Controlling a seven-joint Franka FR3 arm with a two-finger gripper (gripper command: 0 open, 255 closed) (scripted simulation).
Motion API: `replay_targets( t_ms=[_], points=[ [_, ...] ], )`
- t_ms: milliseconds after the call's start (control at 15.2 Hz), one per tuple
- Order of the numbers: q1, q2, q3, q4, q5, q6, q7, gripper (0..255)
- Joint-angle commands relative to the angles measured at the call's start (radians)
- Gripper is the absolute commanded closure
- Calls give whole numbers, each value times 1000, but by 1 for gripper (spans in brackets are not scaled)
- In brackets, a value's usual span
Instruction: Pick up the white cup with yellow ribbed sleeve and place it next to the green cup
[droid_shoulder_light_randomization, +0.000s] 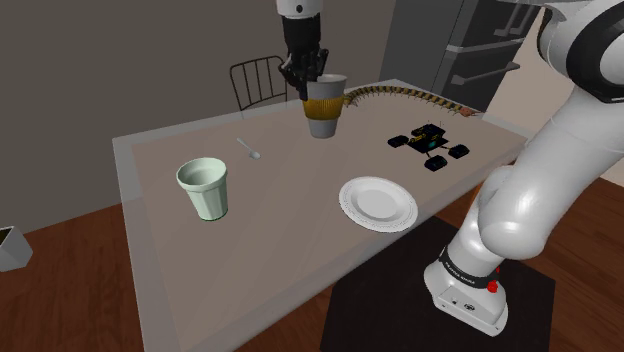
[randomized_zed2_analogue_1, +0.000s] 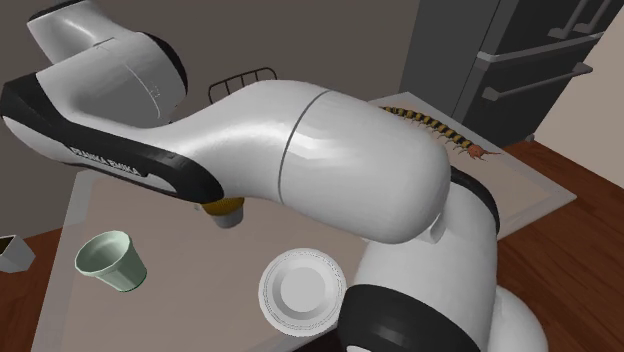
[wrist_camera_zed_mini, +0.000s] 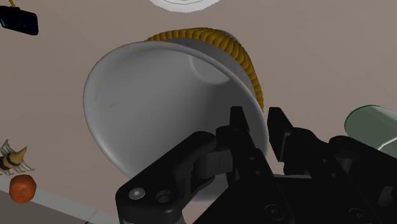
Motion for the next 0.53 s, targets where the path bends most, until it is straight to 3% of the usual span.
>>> replay_targets(
  t_ms=[0, 198, 462],
  points=[
    [21, 30, 28, 37, 0, -14, 50, 255],
    [60, 97, 73, 118, -7, -41, 131, 255],
    [58, 79, 70, 42, -2, 18, 135, 255]
  ],
)
